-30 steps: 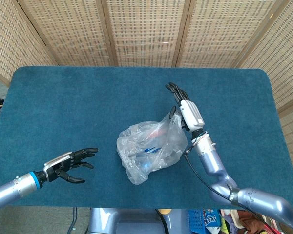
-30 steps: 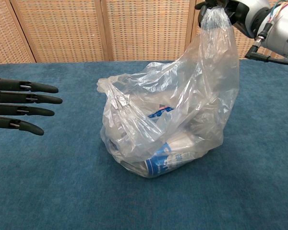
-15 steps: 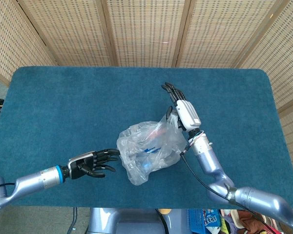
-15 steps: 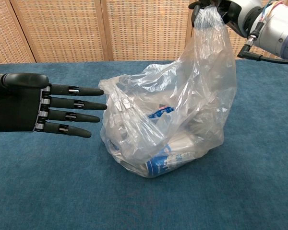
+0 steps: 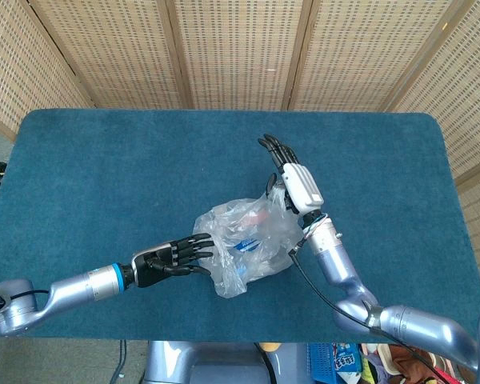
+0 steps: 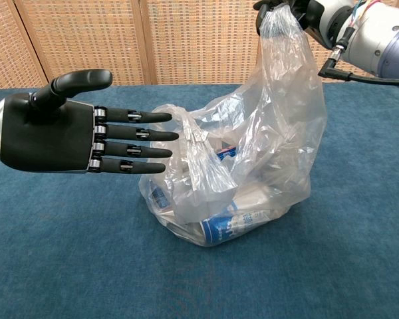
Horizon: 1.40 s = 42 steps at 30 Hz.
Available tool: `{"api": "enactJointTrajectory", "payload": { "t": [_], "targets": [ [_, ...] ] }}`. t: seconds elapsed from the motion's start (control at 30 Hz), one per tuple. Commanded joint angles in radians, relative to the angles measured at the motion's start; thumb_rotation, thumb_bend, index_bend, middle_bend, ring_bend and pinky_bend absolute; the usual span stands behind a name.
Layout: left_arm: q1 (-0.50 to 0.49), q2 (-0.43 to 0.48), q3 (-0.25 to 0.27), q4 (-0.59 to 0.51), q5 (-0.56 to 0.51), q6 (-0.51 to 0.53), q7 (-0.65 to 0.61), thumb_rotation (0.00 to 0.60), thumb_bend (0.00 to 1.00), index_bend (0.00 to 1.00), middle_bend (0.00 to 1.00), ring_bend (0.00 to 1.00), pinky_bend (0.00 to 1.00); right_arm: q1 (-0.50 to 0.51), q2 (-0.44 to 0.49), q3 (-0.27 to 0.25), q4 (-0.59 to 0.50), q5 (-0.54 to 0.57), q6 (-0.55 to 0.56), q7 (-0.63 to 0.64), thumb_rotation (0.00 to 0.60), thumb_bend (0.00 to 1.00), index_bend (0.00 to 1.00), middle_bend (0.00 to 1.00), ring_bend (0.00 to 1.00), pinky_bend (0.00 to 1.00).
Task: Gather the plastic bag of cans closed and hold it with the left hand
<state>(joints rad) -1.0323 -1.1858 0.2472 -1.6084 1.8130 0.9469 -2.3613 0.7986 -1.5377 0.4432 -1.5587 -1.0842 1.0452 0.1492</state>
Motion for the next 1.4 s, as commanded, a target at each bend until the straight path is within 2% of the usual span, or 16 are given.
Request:
{"api": "enactJointTrajectory", "payload": {
  "t": [0.03,0.17,0.37,0.5,0.57,0.97,1.2,1.4],
  "targets": [
    [0.002,-0.030,-0.003,0.028,0.005,0.044,-0.028,0.600,0.05,0.00,0.00,0.03,0.20,0.000,-0.001,-0.001,0.000,0.001,0.001,-0.002,0.600,0.99,0.05,0.04,0.00,0.00],
    [0.013,-0.064,-0.004,0.075,0.022,0.115,-0.074,0.600,0.05,0.00,0.00,0.03,0.19,0.000,0.000,-0.004,-0.002,0.001,0.002,-0.003,0.600,0.99,0.06,0.04,0.00,0.01],
    [0.020,-0.116,-0.006,0.136,0.013,0.154,-0.128,0.600,0.04,0.00,0.00,0.04,0.20,-0.003,0.006,-0.002,-0.012,0.001,0.007,-0.002,0.600,0.99,0.06,0.04,0.00,0.00],
    [-0.010,-0.109,0.044,0.147,0.028,0.094,-0.168,0.600,0.03,0.00,0.00,0.04,0.21,-0.003,0.012,-0.001,-0.018,0.002,0.008,-0.009,0.600,0.99,0.06,0.04,0.00,0.00],
    [-0.018,-0.099,0.052,0.132,0.010,0.068,-0.160,0.600,0.03,0.00,0.00,0.04,0.21,-0.003,0.013,0.000,-0.019,0.005,0.007,-0.008,0.600,0.99,0.06,0.04,0.00,0.00],
    [-0.034,-0.142,0.022,0.137,-0.059,0.044,-0.169,0.600,0.02,0.00,0.00,0.03,0.20,-0.005,0.018,-0.004,-0.033,0.004,0.013,-0.011,0.600,0.99,0.06,0.04,0.00,0.00],
    [-0.019,-0.226,-0.014,0.254,-0.006,0.182,-0.228,0.600,0.03,0.00,0.00,0.05,0.21,-0.010,0.017,-0.016,-0.034,0.001,0.011,-0.009,0.600,0.99,0.06,0.04,0.00,0.01],
    [-0.024,-0.260,-0.015,0.314,0.027,0.246,-0.268,0.600,0.04,0.01,0.02,0.06,0.23,-0.015,0.013,-0.028,-0.028,-0.002,0.010,-0.006,0.600,0.99,0.06,0.04,0.00,0.00]
  ]
}}
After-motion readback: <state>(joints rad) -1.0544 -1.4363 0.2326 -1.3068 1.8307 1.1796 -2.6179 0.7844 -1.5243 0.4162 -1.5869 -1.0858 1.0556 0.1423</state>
